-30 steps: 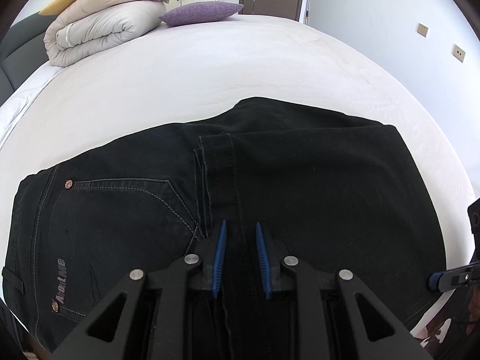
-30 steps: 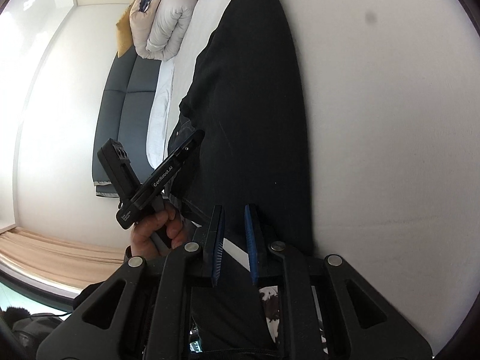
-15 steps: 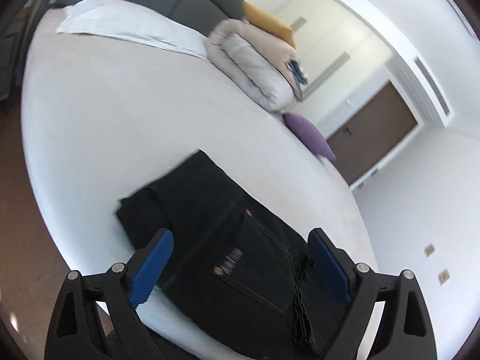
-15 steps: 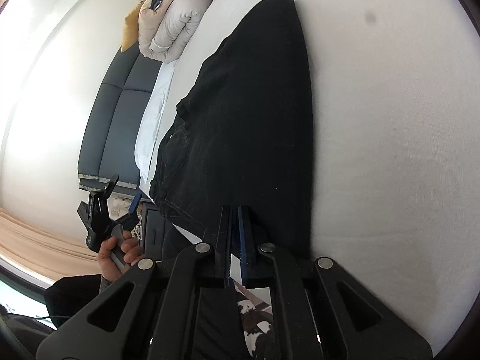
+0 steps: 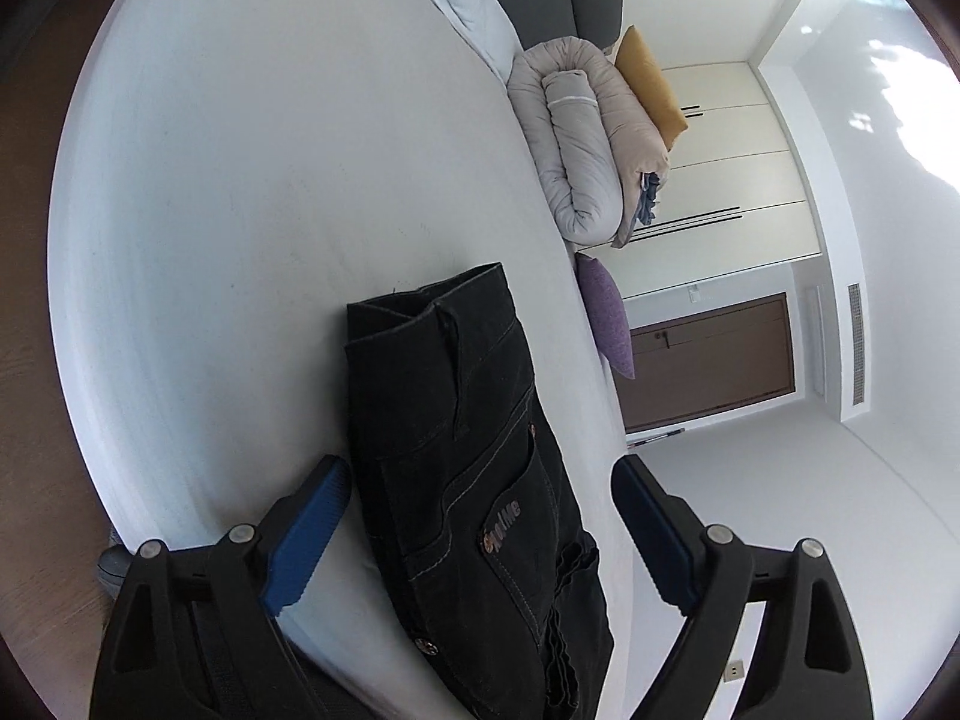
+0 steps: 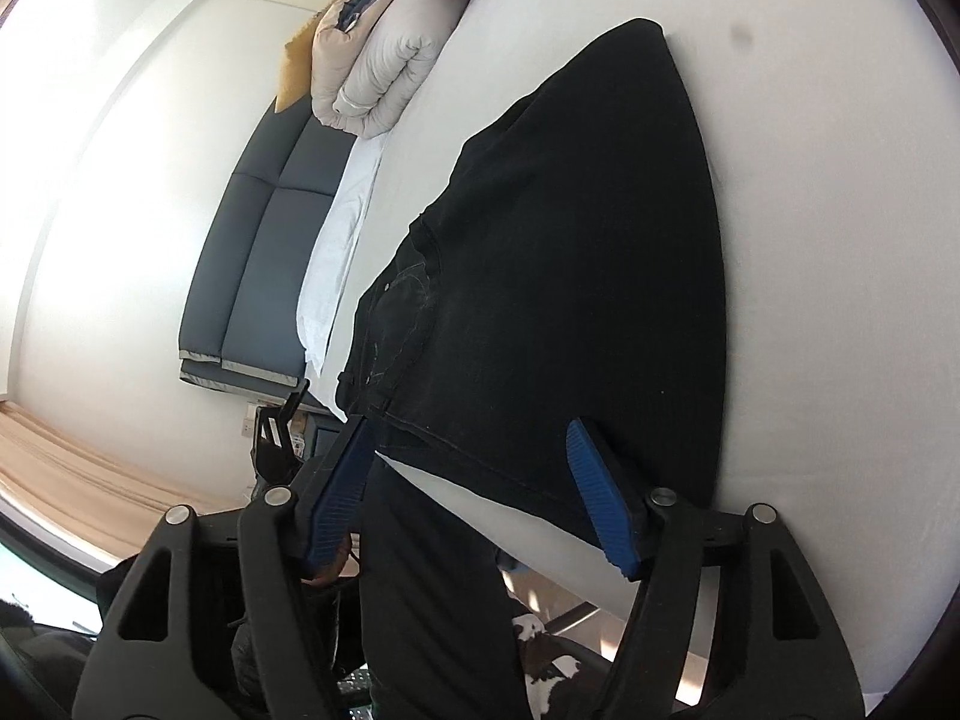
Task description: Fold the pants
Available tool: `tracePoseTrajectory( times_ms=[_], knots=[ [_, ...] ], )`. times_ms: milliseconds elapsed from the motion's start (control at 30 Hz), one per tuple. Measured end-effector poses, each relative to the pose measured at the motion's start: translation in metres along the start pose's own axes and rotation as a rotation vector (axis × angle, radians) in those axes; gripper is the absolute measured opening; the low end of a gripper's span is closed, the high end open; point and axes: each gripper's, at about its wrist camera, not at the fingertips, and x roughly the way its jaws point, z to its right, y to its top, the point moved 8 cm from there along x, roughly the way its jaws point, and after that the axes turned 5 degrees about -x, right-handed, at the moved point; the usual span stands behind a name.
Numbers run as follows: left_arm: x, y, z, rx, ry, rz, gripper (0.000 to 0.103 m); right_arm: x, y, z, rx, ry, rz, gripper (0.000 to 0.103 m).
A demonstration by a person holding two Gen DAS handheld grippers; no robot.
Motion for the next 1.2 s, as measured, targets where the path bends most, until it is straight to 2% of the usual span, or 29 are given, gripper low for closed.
tracePoseTrajectory(
  times_ms=[233,333,433,467,500,533,567,600,633,700,733,867,1000,1067,1100,1133,1200],
  knots=[
    [0.01,0.009,-0.006,-0.103,-0.112,-0.034,0.08,-0.003,0.007,-0.002,0.03,0.061,0.023,0.066],
    [0.019,0.011,0.001,-0.088,-0.105,-0.049,0.071,-0.006,0.013,-0.012,0.018,0.091,0.036,0.066],
    [0.026,0.012,0.006,-0.074,-0.105,-0.059,0.057,-0.004,0.024,-0.026,-0.018,0.086,0.036,0.065],
    [0.028,0.011,0.005,-0.071,-0.097,-0.061,0.047,0.0,0.029,-0.032,-0.033,0.081,0.032,0.064],
    [0.03,0.011,0.003,-0.071,-0.089,-0.063,0.037,0.004,0.035,-0.038,-0.046,0.076,0.027,0.06],
    [0.032,0.011,0.001,-0.073,-0.087,-0.062,0.032,0.01,0.042,-0.044,-0.055,0.065,0.015,0.054],
    [0.031,0.011,-0.003,-0.076,-0.084,-0.059,0.023,0.017,0.048,-0.049,-0.063,0.049,0.003,0.051],
    [0.031,0.011,-0.006,-0.088,-0.087,-0.057,0.018,0.027,0.056,-0.054,-0.072,0.03,-0.014,0.04],
    [0.029,0.012,-0.009,-0.097,-0.095,-0.055,0.018,0.039,0.062,-0.06,-0.087,0.012,-0.035,0.03],
    [0.028,0.012,-0.005,-0.071,-0.091,-0.044,0.017,0.066,0.073,-0.071,-0.126,-0.02,-0.081,0.027],
    [0.027,0.012,-0.001,-0.048,-0.085,-0.039,0.017,0.08,0.078,-0.076,-0.137,-0.025,-0.101,0.021],
    [0.026,0.007,0.012,0.047,-0.053,-0.021,0.015,0.136,0.092,-0.081,-0.116,-0.04,-0.179,0.016],
    [0.025,0.006,0.012,0.068,-0.041,-0.015,0.015,0.177,0.096,-0.075,-0.077,-0.051,-0.245,0.015],
    [0.024,0.006,0.013,0.079,-0.035,-0.012,0.015,0.192,0.092,-0.066,-0.073,-0.093,-0.287,0.015],
    [0.024,0.006,0.014,0.085,-0.033,-0.01,0.015,0.198,0.087,-0.058,-0.062,-0.122,-0.313,0.013],
    [0.024,0.005,0.015,0.093,-0.03,-0.008,0.014,0.201,0.084,-0.05,-0.042,-0.125,-0.317,0.003],
    [0.023,0.004,0.017,0.114,-0.023,-0.005,0.014,0.199,0.083,-0.039,-0.002,-0.107,-0.307,0.0]
  ],
)
